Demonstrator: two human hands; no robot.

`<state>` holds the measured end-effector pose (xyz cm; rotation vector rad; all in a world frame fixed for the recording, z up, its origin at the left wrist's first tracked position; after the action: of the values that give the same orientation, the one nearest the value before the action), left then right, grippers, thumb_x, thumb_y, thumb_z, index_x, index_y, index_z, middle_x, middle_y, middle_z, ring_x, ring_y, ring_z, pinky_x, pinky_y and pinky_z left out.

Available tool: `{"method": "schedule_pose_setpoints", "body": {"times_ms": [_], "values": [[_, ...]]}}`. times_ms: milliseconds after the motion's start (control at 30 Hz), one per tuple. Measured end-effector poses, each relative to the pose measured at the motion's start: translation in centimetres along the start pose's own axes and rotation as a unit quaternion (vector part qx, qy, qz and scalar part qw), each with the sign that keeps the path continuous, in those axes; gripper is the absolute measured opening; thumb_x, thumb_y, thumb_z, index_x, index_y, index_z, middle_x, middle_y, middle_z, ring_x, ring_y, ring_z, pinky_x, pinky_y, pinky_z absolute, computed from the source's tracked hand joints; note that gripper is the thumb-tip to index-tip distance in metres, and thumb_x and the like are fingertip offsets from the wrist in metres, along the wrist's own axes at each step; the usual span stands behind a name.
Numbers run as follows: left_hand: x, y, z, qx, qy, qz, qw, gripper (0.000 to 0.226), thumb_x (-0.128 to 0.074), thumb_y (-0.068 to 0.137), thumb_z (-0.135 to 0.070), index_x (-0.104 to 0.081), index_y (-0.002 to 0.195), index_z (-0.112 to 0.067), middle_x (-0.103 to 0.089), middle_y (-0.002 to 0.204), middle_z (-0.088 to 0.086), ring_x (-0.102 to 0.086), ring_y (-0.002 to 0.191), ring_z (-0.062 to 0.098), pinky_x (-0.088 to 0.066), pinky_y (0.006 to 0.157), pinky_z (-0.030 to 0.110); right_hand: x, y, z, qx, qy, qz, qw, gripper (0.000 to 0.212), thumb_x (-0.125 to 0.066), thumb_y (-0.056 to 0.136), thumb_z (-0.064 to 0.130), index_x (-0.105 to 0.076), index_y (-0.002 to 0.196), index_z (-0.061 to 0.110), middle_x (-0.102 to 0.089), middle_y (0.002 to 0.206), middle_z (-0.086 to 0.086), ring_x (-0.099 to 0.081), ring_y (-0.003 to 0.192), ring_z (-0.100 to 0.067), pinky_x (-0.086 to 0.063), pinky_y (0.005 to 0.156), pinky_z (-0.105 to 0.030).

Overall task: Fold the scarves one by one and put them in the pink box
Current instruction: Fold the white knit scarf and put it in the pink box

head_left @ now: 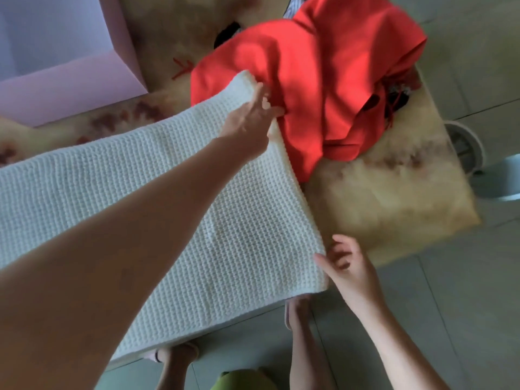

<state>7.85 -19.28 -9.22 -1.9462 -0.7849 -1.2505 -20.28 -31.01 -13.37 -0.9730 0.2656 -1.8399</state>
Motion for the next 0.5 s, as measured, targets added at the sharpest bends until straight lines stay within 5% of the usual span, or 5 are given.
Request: {"method": "schedule_pose_setpoints", "body": {"times_ms": [100, 233, 333, 400, 500], "values": [[-1.3, -0.3, -1.1, -0.038, 0.033, 0.003, 0.999, 0.068, -0.070, 0.080, -0.018, -0.036, 0.139, -0.021, -0.021, 0.149, 0.002, -0.051, 0.116, 0.026, -0.047, 0.084, 0.040, -1.4, 2.0, 2.6, 0.059, 0.020, -0.012, 0.998, 0.049, -0.077, 0.071, 0.043, -0.055, 0.111, 0.024, -0.061, 0.093, 0.012, -0.060, 0.080, 0.003, -0.047, 0.069, -0.014], [-2.7, -0.5, -0.5, -0.025, 0.052, 0.049, 0.997, 0.063, -0.069, 0.082, -0.032, -0.039, 0.135, -0.017, -0.033, 0.144, 0.002, -0.056, 0.111, 0.028, -0.043, 0.080, 0.037, -4.5, 5.7, 5.1, 0.066, 0.008, -0.061, 0.996, 0.038, -0.071, 0.074, 0.047, -0.059, 0.097, 0.019, -0.062, 0.082, 0.005, -0.058, 0.073, -0.013, -0.047, 0.065, -0.034], [-1.7, -0.7, -0.1, 0.007, -0.032, -0.048, 0.998, 0.032, -0.063, 0.087, -0.021, -0.054, 0.117, -0.014, -0.045, 0.129, 0.005, -0.059, 0.097, 0.029, -0.040, 0.072, 0.036, -4.5, 6.3, 5.8, 0.042, 0.011, -0.107, 0.993, 0.025, -0.069, 0.079, 0.032, -0.057, 0.087, 0.011, -0.054, 0.066, 0.004, -0.049, 0.059, -0.015, -0.041, 0.056, -0.033], [-1.5, -1.1, -0.2, 0.032, -0.062, -0.102, 0.992, 0.036, -0.061, 0.087, -0.012, -0.050, 0.121, -0.013, -0.038, 0.134, 0.006, -0.057, 0.083, 0.026, -0.042, 0.066, 0.037, -3.3, 5.5, 5.5, 0.025, 0.020, -0.090, 0.995, 0.030, -0.072, 0.078, 0.037, -0.055, 0.089, 0.014, -0.055, 0.069, 0.008, -0.050, 0.058, -0.010, -0.039, 0.054, -0.026], [-2.4, -2.8, -1.6, -0.016, -0.078, -0.151, 0.985, 0.048, -0.060, 0.078, 0.008, -0.049, 0.120, -0.012, -0.035, 0.134, 0.009, -0.048, 0.070, 0.016, -0.039, 0.057, 0.024, -1.2, 2.9, 3.3, 0.021, -0.126, -0.004, 0.992, 0.034, -0.071, 0.074, 0.051, -0.056, 0.090, 0.026, -0.062, 0.077, 0.014, -0.059, 0.068, -0.004, -0.043, 0.057, -0.025]]}}
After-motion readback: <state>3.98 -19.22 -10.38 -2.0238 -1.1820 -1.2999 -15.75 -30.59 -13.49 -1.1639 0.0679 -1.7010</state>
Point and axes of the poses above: each hand's wrist, its own y-axis towards the middle knuckle, its own x-axis out of the back of the hand, z = x × y, the point moved 5 cm from there along y, towards the middle knuckle
